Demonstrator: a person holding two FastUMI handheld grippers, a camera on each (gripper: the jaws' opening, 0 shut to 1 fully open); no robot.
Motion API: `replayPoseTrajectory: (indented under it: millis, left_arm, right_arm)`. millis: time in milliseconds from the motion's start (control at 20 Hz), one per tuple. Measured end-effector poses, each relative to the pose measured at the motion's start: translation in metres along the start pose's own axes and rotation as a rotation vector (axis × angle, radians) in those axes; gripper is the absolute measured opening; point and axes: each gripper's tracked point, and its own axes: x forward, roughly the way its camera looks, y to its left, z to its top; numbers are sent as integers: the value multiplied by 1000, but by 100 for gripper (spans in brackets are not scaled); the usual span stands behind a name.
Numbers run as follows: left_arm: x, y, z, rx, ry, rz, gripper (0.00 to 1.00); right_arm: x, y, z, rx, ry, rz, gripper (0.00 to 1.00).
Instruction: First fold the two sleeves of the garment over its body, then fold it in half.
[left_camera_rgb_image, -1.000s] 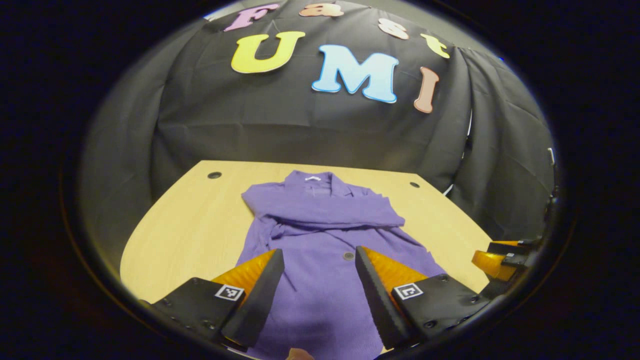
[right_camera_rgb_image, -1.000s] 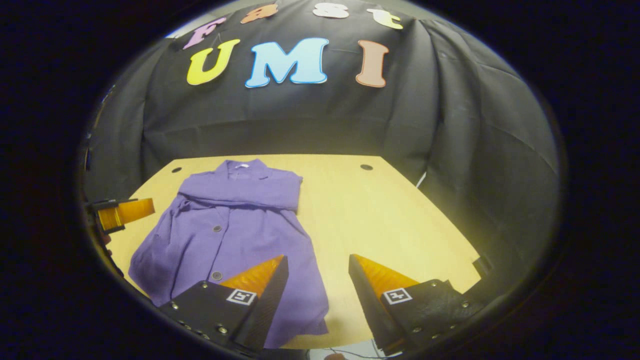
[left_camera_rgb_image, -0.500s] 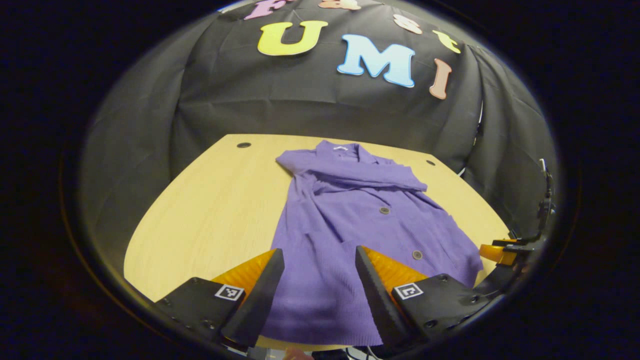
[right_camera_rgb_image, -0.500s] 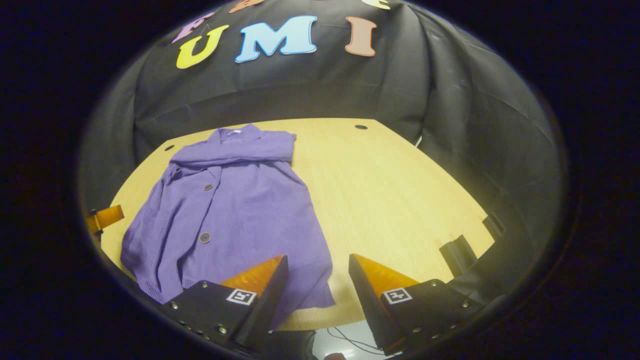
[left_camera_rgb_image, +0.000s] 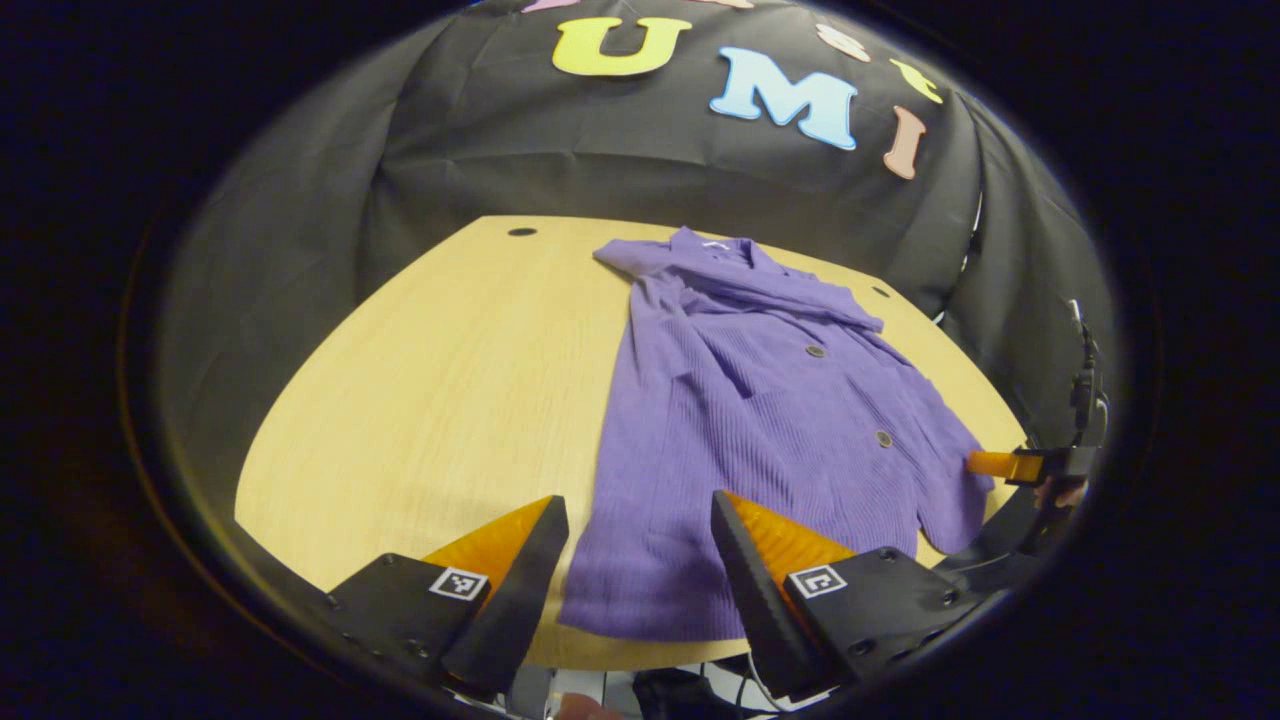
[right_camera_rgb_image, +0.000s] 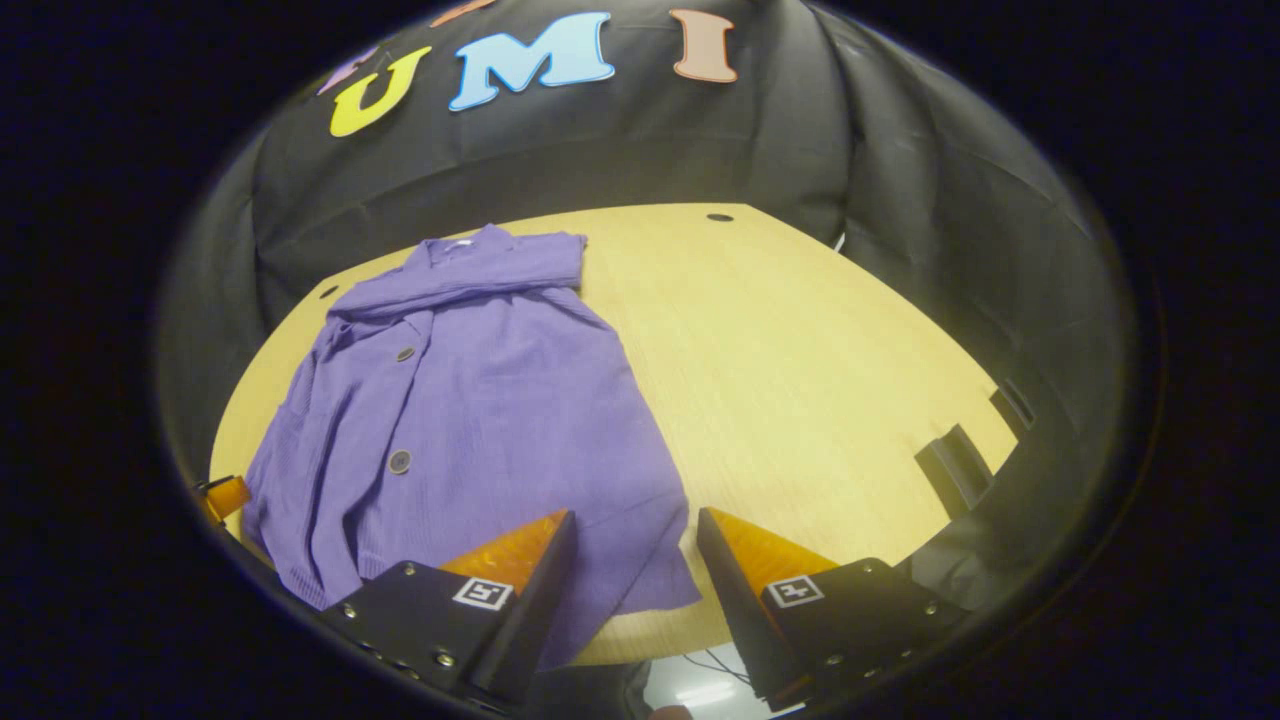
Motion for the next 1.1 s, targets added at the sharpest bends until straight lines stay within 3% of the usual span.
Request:
replayPoseTrajectory:
  millis: [400, 500, 600, 650, 800, 900, 950, 1000, 1050, 1100]
  left_arm:
    - [8, -17, -11, 14, 12, 14, 92]
    - [10, -28, -14, 26, 17, 13, 100]
    - [13, -33, -18, 72, 27, 30, 92]
    - [15, -34, -20, 100, 36, 48, 92]
    - [17, -39, -26, 155, 37, 47, 76]
    - [18, -39, -23, 150, 37, 50, 61]
    - [20, -40, -23, 146, 27, 37, 59]
    - [20, -39, -19, 100, 27, 62, 39]
    - [20, -39, -20, 97, 29, 68, 19]
    - [21, -38, -23, 117, 43, 70, 19]
  right_arm:
    - [3, 17, -9, -16, 21, 24, 79]
    - [3, 24, -18, -37, 40, 34, 83]
    - [2, 26, -18, -45, 24, 36, 94]
    - [3, 25, -17, -36, 22, 36, 94]
    - [4, 26, -18, -38, 27, 39, 93]
    - [4, 27, -16, -30, 28, 34, 76]
    - [3, 28, -18, -31, 31, 33, 76]
    - [4, 31, -15, -26, 27, 44, 76]
    - [5, 31, -16, 9, 24, 27, 56]
    - [5, 31, -15, 21, 31, 18, 36]
